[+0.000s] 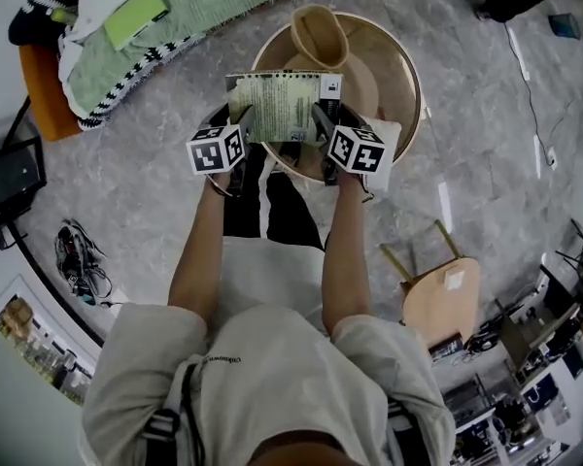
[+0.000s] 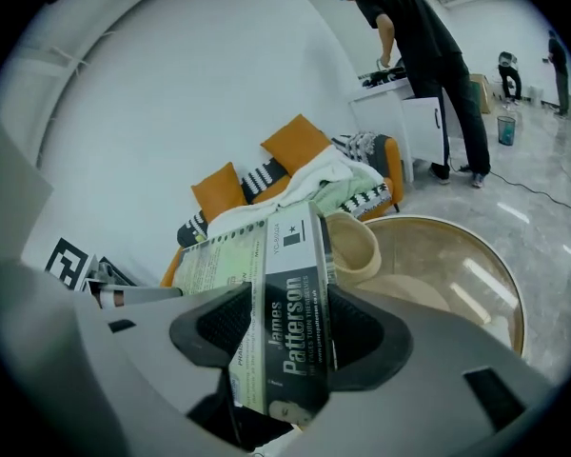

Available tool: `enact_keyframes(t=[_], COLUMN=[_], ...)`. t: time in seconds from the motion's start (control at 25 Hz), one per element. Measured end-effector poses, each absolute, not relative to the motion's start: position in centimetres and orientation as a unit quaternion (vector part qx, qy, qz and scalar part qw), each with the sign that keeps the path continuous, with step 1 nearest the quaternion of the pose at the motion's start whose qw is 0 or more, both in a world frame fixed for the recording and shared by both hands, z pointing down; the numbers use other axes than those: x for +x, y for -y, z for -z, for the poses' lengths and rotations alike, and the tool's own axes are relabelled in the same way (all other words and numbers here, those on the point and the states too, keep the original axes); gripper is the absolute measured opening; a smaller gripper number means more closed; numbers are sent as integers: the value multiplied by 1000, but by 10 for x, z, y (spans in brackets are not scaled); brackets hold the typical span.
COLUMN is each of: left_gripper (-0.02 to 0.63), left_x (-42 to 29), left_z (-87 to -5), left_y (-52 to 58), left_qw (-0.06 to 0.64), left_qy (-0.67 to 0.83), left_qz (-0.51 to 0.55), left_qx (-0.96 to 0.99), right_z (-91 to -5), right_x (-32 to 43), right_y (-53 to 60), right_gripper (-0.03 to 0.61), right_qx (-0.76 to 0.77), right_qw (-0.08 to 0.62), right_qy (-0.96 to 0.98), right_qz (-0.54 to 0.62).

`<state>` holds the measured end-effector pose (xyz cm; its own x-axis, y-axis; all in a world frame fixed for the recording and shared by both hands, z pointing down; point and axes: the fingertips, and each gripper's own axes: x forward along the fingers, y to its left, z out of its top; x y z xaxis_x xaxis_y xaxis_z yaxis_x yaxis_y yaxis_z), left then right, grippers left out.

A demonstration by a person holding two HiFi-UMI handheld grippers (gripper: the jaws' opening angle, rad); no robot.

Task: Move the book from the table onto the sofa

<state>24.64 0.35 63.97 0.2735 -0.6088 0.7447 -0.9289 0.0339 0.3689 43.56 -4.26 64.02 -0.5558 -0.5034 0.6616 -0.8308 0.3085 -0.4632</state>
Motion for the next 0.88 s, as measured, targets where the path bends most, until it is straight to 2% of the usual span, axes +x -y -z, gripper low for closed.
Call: enact_keyframes(t=[0.32, 0.64, 0.88], left_gripper=[233, 233, 233], left_x=[222, 158, 120], left_z=[-569, -497, -465], left_y=[-15, -33, -47], left_qw=[409, 369, 349], left_qy=[624, 680, 685], left_qz=[-133, -63, -62], left_qx=[652, 631, 637], right_z=[-561, -482, -454], right_x=[406, 330, 294], right_y=[51, 59, 41], right_gripper=[230, 230, 230], right_qx=[395, 336, 338], right_qw=[187, 177, 163], right_qy=[837, 889, 894], right_qz=[-330, -255, -246])
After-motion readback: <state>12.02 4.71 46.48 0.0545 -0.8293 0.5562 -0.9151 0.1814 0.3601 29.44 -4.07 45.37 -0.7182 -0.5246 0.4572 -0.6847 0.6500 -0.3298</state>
